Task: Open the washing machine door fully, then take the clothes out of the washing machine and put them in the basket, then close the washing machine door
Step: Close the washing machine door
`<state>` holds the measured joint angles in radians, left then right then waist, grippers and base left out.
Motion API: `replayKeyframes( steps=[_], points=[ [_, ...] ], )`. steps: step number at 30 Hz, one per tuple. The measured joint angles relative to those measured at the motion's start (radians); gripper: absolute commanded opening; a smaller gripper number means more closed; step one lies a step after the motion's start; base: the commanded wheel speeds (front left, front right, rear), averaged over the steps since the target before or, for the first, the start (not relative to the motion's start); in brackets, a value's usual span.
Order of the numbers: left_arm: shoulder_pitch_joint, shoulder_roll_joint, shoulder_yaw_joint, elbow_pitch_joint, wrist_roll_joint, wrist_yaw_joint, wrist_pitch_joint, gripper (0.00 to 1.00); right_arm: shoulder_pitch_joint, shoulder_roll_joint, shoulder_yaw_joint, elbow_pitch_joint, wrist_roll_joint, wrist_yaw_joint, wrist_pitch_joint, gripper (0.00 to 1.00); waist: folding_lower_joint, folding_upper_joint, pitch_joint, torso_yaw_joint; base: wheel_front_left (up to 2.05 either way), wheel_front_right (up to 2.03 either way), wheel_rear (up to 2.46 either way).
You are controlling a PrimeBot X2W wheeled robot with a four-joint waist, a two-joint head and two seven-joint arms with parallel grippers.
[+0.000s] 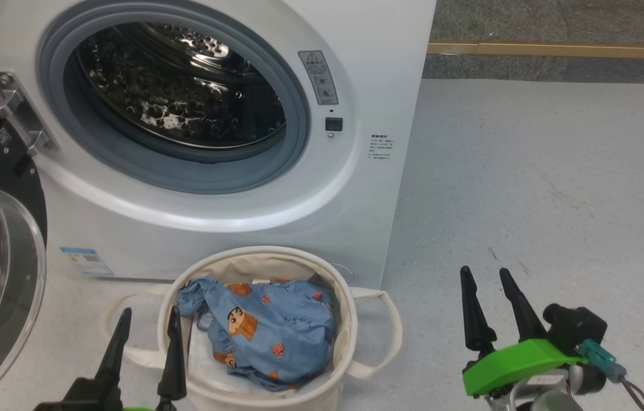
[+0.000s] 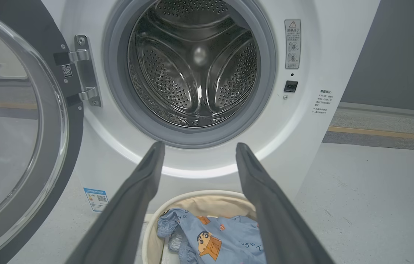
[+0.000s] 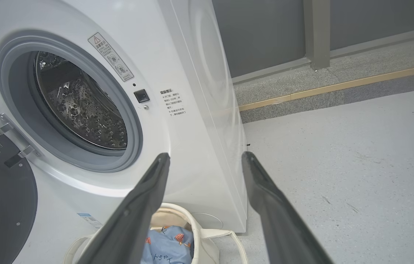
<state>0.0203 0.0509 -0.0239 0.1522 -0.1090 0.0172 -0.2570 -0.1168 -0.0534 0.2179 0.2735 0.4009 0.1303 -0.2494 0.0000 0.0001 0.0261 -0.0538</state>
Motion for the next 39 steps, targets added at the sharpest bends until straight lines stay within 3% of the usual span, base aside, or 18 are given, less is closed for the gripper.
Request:
replayKeyframes(
  steps=[18, 39],
  points=[
    [0.000, 0.000, 0.003, 0.034, -0.066, 0.001, 0.000, 1.00, 0.000, 0.000, 0.000, -0.001, 0.006, 0.000, 0.000, 1.00, 0.0000, 0.0000, 0.014, 0.003, -0.12, 0.06, 0.06],
    [-0.002, -0.002, -0.003, 0.009, -0.035, 0.018, 0.000, 1.00, -0.001, 0.001, -0.002, -0.002, 0.005, 0.000, 0.000, 1.00, 0.0000, 0.0000, 0.036, 0.020, -1.79, 1.47, 0.32]
  ],
)
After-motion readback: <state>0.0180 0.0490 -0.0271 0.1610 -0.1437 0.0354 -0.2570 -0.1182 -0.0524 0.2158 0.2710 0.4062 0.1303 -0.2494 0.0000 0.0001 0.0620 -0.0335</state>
